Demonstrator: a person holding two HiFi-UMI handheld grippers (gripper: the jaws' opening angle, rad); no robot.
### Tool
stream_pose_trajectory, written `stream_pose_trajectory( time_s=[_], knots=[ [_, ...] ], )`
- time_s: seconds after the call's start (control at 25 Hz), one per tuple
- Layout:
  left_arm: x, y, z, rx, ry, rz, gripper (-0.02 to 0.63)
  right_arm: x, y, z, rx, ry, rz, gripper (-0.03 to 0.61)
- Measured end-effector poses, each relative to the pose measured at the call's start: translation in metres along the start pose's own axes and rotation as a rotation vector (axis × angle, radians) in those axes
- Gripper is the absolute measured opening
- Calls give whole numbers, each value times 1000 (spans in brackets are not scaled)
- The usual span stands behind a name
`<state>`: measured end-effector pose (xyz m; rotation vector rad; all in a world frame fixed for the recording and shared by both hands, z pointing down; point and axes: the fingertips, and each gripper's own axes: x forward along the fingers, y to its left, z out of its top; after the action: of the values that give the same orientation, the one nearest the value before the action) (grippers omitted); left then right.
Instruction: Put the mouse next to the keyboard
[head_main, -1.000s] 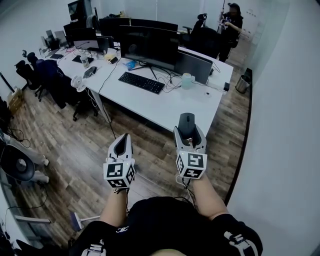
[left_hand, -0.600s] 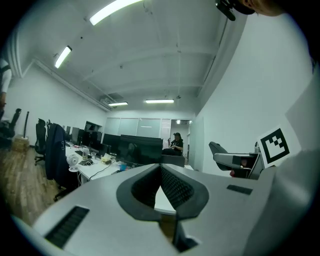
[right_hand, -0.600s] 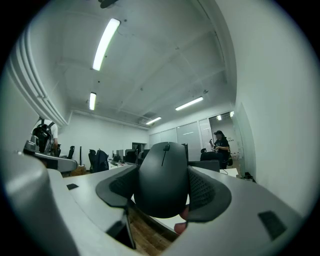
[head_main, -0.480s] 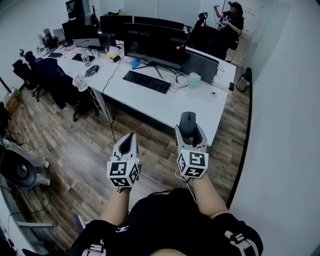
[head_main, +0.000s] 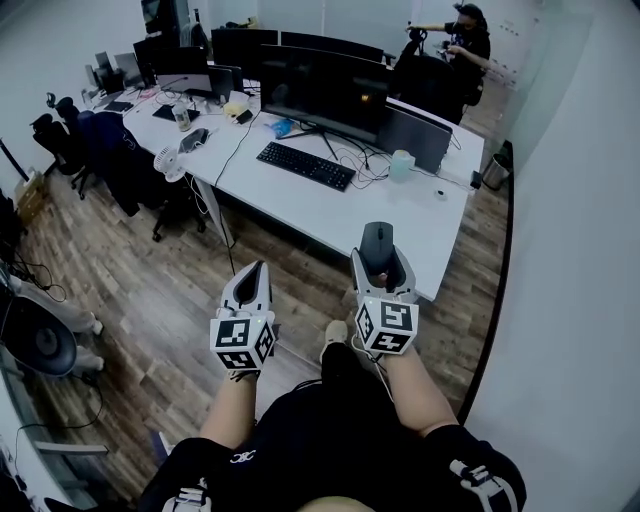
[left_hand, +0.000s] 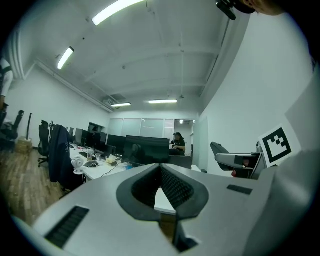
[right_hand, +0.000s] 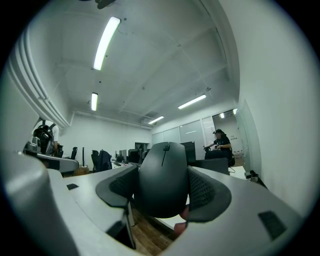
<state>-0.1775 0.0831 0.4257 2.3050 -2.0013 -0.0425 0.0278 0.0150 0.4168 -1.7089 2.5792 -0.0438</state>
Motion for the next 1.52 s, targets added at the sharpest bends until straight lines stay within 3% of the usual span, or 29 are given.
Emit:
stream_pose_trajectory(
  time_s=[0.44, 0.6, 1.2, 1.52],
  knots=[
    [74, 38, -7, 16, 15, 31, 12, 91, -16, -17, 6, -8, 1, 318],
    [132, 51, -15, 23, 42, 33, 12, 148, -34, -27, 33, 5, 9, 318],
    [393, 50, 11, 53, 82, -37, 12, 361, -159, -26, 69, 49, -42, 318],
    [475, 50, 5, 32, 114, -78, 12, 427, -197, -38, 66, 100, -73, 318]
  ],
)
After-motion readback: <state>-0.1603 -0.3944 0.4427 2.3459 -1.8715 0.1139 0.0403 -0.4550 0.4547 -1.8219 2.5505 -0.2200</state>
